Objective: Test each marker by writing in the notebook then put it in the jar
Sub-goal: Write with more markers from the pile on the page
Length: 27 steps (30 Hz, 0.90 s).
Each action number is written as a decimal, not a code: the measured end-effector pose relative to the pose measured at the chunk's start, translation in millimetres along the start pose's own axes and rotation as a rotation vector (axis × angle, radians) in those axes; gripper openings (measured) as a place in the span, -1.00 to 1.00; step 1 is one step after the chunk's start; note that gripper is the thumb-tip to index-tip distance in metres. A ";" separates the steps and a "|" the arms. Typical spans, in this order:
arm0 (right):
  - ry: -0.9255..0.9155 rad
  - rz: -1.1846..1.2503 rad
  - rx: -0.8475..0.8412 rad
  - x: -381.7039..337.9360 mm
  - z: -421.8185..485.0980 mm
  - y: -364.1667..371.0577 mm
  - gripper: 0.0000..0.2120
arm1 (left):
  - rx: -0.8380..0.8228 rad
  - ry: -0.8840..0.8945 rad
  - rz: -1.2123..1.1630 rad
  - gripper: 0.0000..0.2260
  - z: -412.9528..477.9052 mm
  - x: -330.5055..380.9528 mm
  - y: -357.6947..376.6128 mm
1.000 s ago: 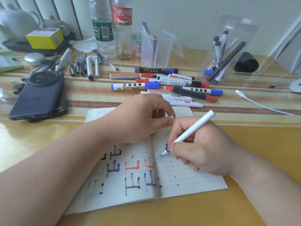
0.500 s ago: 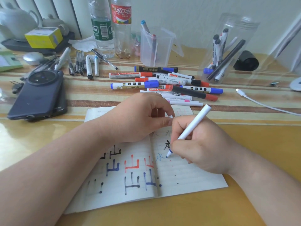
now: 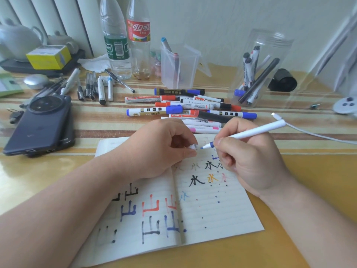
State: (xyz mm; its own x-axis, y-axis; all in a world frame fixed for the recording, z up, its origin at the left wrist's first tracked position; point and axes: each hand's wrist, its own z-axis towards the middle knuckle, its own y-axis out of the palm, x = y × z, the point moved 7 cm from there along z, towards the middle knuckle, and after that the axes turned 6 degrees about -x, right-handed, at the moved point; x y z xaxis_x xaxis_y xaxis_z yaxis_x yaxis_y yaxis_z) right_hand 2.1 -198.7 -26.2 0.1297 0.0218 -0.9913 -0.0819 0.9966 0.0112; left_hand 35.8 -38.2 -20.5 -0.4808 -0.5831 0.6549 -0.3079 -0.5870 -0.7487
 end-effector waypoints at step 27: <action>-0.005 0.115 -0.022 -0.2 1.8 2.3 -0.81 | 0.024 0.030 -0.022 -0.93 -0.7 6.0 -0.1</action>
State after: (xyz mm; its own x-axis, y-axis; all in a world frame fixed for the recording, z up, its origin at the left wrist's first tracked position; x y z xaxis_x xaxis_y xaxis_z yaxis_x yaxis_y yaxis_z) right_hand 3.7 -196.2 -25.8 0.1231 0.1365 -0.9830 -0.1183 0.9854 0.1220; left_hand 32.3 -41.3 -16.6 -0.4988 -0.5528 0.6676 -0.2988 -0.6134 -0.7311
